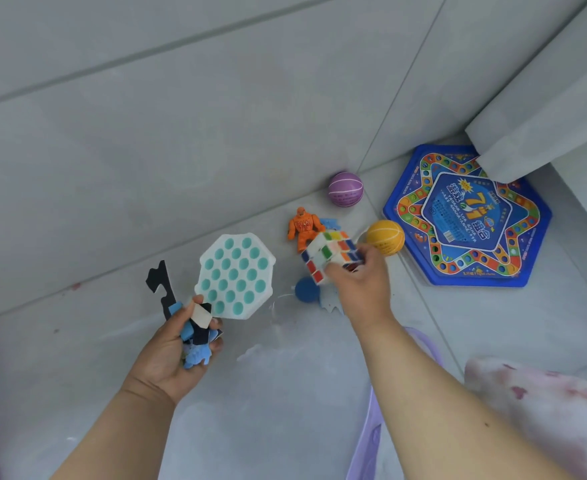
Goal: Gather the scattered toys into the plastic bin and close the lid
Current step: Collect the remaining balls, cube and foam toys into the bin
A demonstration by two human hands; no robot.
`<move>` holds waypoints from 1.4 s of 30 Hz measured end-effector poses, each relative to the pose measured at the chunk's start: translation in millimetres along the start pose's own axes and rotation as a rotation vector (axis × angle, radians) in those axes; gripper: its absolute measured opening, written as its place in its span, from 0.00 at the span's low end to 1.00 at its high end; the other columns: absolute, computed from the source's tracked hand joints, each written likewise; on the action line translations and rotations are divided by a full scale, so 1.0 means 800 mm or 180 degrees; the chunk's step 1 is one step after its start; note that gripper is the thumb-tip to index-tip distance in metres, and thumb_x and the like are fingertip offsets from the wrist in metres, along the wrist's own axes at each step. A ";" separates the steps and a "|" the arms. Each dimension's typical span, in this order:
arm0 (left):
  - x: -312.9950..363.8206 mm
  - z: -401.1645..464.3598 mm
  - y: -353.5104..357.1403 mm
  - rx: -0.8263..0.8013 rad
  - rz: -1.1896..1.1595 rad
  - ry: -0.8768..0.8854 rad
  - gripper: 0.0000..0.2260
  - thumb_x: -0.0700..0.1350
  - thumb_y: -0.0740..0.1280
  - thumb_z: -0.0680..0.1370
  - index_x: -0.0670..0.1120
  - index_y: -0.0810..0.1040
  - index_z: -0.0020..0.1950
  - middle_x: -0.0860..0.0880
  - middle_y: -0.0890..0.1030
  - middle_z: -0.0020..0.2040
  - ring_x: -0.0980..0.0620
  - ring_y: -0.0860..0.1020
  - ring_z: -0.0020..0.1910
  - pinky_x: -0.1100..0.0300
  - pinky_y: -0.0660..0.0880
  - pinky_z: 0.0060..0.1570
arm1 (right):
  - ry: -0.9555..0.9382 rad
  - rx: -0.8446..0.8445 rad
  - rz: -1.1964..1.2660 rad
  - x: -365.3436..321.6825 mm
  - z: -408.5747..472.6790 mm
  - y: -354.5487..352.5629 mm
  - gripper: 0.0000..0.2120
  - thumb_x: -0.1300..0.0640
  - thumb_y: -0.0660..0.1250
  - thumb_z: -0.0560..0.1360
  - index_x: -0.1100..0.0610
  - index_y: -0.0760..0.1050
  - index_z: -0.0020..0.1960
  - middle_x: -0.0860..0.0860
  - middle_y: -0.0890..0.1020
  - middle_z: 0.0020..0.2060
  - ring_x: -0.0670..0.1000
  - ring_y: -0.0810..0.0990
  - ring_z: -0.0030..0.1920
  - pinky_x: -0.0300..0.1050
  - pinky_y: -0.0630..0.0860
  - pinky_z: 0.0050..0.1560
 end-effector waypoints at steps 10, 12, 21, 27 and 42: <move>-0.011 -0.007 -0.010 0.0036 -0.0109 -0.0152 0.11 0.45 0.63 0.75 0.48 0.85 0.39 0.49 0.80 0.42 0.54 0.77 0.29 0.62 0.74 0.25 | 0.0061 -0.0658 -0.0522 0.005 -0.005 0.040 0.19 0.52 0.73 0.67 0.48 0.70 0.55 0.46 0.77 0.50 0.47 0.78 0.48 0.45 0.78 0.47; -0.015 -0.005 -0.010 0.0036 -0.0134 -0.0172 0.08 0.46 0.64 0.73 0.48 0.84 0.43 0.49 0.80 0.44 0.54 0.77 0.29 0.62 0.74 0.25 | 0.0326 -0.0702 -0.0304 0.006 0.000 0.038 0.16 0.56 0.72 0.69 0.50 0.71 0.54 0.45 0.78 0.44 0.45 0.78 0.42 0.41 0.77 0.41; -0.014 -0.005 -0.016 0.0110 -0.0161 -0.0195 0.11 0.46 0.62 0.77 0.48 0.84 0.43 0.49 0.81 0.45 0.54 0.77 0.30 0.62 0.75 0.26 | 0.1241 -0.1150 0.2548 -0.003 0.005 0.017 0.14 0.51 0.59 0.60 0.58 0.75 0.39 0.52 0.73 0.27 0.47 0.62 0.22 0.34 0.56 0.25; 0.006 -0.047 -0.003 0.0044 -0.0026 0.0012 0.09 0.46 0.66 0.71 0.48 0.86 0.36 0.50 0.82 0.38 0.53 0.77 0.29 0.65 0.72 0.25 | 0.1513 -0.1563 0.2237 -0.028 -0.023 0.049 0.20 0.40 0.61 0.72 0.56 0.77 0.47 0.52 0.75 0.29 0.46 0.63 0.22 0.33 0.55 0.26; 0.186 -0.313 -0.069 0.0111 0.0351 0.1396 0.06 0.46 0.62 0.79 0.47 0.77 0.47 0.49 0.80 0.38 0.53 0.78 0.30 0.64 0.72 0.27 | 0.0846 -0.2802 0.2199 -0.219 -0.268 0.159 0.18 0.42 0.55 0.75 0.53 0.76 0.41 0.50 0.74 0.31 0.46 0.60 0.18 0.32 0.53 0.23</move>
Point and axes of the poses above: each hand's wrist, its own z-axis towards the middle knuckle, its own y-axis out of the palm, x = y × z, the point moved 6 cm from there along z, towards the middle knuckle
